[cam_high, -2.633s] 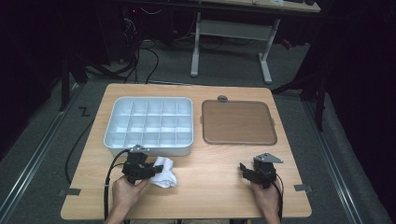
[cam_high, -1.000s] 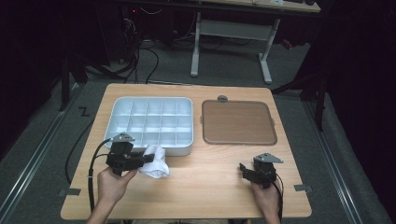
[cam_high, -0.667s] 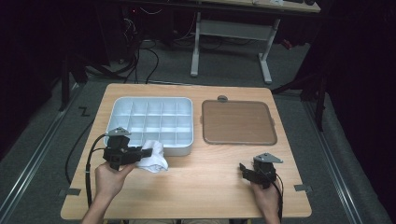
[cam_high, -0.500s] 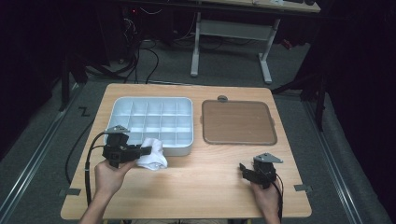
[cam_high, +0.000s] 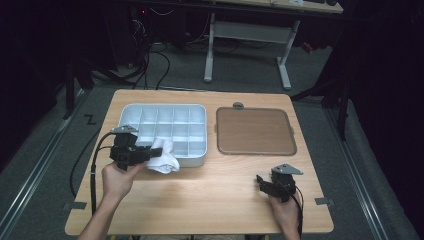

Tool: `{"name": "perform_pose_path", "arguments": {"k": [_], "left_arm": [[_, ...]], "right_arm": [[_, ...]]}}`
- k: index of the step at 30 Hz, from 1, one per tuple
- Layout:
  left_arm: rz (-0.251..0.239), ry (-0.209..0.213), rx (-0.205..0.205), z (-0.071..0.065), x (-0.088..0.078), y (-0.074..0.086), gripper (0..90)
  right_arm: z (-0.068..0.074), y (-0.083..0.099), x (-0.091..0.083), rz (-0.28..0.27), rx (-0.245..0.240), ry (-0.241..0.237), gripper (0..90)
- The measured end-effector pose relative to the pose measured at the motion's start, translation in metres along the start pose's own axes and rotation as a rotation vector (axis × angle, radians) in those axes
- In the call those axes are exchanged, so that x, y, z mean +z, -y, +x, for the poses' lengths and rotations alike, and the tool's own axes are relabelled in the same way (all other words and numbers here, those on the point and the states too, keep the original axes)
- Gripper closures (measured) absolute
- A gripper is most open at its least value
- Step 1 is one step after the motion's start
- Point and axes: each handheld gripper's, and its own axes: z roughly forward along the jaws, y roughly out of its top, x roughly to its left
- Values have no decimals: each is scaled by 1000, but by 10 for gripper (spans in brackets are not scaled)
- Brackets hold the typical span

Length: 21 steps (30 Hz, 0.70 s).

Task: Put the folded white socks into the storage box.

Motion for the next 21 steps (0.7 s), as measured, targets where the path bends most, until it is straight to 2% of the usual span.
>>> {"name": "perform_pose_path", "arguments": {"k": [7,13,21], "left_arm": [[1,1,-6,2,8,-8,725],[-7,1,-42,7,12,-15,725],[-11,-5,-22,3,19,-21,725]], "right_arm": [[0,0,0,0,0,2,347],[0,0,0,0,0,3,346],[1,0,0,1,2,4,345]]}}
